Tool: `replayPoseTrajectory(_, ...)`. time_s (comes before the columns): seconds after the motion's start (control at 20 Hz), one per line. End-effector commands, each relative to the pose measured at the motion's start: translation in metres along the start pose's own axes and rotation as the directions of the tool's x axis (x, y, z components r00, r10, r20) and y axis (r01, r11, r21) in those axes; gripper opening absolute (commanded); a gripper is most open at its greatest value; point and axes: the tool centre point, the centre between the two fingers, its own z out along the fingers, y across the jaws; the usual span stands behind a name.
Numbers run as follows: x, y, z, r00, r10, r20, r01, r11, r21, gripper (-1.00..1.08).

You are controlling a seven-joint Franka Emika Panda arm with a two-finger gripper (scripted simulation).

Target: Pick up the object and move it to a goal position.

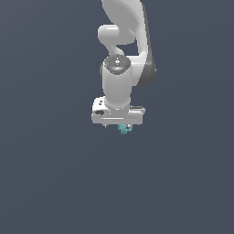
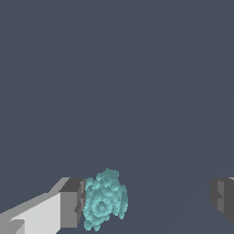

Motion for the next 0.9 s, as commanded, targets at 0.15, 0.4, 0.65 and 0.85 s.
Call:
replayPoseTrajectory(0.15,-0.001,0.001,0.002,1.000,-0.006,0.005,0.006,1.000,0.000,1.00)
replayPoseTrajectory(0.4,-0.008,0.003,0.010,0.999,-0.033,0.028,0.033,0.999,0.001,1.00)
replayPoseTrajectory(0.65,-0.008,0.003,0.010,0.999,-0.034,0.030,0.034,0.999,0.001,1.00)
replayPoseTrajectory(0.85,-0.009,0.003,0.011,0.999,-0.040,0.030,0.040,0.999,0.001,1.00)
